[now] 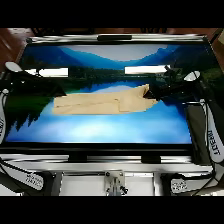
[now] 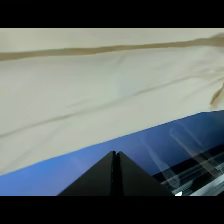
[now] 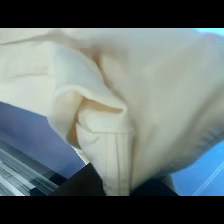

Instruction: Fold the shirts.

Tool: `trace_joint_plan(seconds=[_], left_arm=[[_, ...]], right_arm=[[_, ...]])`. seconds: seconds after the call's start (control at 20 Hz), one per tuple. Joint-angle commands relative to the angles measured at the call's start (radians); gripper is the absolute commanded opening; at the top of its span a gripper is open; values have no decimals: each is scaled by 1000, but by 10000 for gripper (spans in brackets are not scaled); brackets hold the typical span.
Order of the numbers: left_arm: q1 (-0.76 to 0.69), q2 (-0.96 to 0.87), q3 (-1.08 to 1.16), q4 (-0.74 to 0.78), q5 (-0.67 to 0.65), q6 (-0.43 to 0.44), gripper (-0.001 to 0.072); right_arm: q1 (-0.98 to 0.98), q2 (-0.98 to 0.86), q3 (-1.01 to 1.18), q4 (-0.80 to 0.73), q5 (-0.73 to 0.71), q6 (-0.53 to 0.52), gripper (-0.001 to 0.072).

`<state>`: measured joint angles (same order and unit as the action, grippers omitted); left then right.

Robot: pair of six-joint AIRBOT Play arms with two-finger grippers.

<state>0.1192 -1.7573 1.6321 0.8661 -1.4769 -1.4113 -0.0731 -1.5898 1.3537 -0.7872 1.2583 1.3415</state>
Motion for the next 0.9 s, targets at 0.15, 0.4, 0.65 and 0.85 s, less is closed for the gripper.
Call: trace_joint_plan(seconds=[0.15, 0.4, 0.65, 0.85], left_arm=[[-358, -12, 1, -104, 327, -42, 39], [-559, -31, 0, -41, 483, -41, 38], [-657, -80, 0, -11, 502, -53, 39], [-753, -151, 0, -116, 562, -14, 39]], right_arm=[[-1, 211, 60, -118, 126, 152, 77], [-1, 338, 61, -241, 249, 203, 77], [-1, 443, 61, -295, 317, 254, 77], [0, 479, 61, -294, 321, 308, 77]])
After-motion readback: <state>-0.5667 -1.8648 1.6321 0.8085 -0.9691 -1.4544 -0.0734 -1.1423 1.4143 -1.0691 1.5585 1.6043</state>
